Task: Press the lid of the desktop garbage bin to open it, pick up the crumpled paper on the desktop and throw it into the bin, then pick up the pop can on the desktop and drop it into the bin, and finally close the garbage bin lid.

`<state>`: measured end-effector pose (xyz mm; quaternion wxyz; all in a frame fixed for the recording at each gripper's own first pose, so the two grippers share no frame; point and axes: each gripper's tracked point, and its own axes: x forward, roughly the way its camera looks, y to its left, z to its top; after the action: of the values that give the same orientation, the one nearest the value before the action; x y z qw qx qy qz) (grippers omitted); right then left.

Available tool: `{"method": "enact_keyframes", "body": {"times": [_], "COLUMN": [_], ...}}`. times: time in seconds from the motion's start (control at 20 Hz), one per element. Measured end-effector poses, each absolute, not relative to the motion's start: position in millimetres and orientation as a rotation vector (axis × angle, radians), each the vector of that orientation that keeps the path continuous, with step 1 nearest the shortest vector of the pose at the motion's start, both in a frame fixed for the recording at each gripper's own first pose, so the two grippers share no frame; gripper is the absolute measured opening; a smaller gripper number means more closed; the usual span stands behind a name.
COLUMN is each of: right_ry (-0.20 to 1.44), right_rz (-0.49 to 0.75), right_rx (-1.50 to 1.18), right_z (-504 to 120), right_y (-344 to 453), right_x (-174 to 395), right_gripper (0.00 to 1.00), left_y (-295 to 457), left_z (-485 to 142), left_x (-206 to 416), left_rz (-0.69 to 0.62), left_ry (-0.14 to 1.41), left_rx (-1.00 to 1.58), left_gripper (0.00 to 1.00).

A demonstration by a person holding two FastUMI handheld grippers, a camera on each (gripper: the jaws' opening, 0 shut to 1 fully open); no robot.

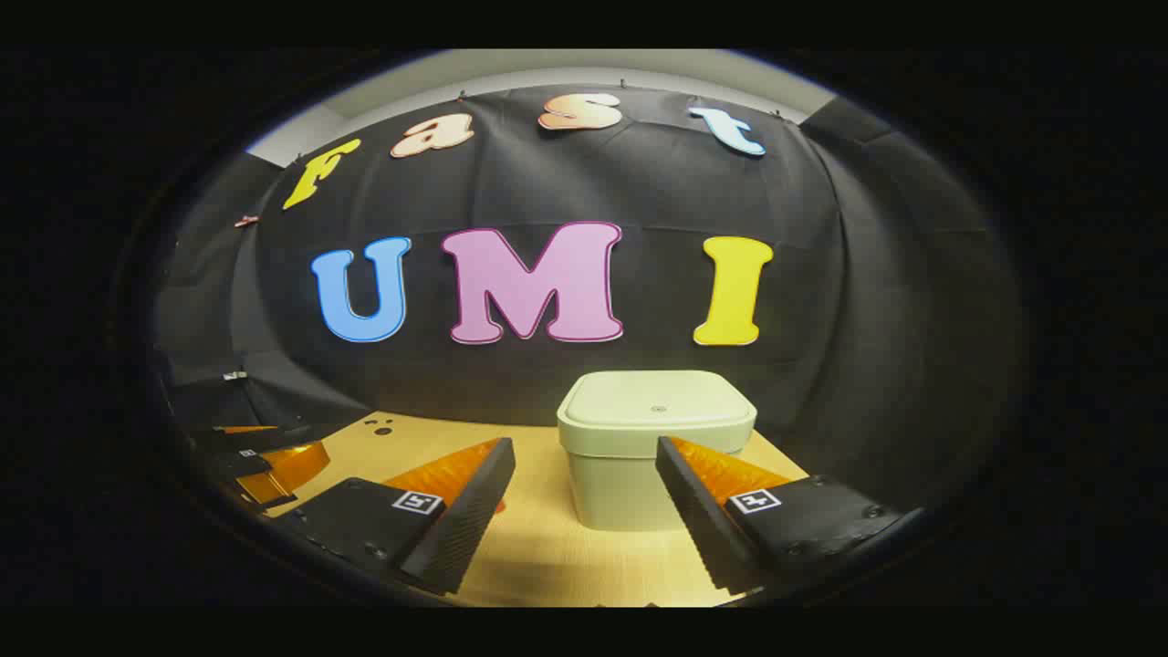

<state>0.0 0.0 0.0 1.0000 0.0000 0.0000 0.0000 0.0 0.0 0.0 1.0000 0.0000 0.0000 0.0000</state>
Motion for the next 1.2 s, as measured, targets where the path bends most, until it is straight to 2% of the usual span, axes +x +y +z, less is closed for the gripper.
{"method": "enact_keyframes", "body": {"times": [1.1, 1.2], "right_ry": [0.054, 0.051], "right_rz": [-0.008, -0.006], "right_rx": [0.038, 0.028], "right_z": [-12.6, -12.4], "right_y": [-6.8, -5.4], "right_x": [6.7, 3.8], "right_gripper": [0.98, 0.95], "left_y": [-1.0, -1.7], "left_z": [-10.9, -11.7], "left_x": [9.6, 8.5], "left_rz": [0.011, 0.009], "left_ry": [0.039, 0.039], "left_rx": [-0.001, -0.001], "left_gripper": [0.96, 0.96]}}
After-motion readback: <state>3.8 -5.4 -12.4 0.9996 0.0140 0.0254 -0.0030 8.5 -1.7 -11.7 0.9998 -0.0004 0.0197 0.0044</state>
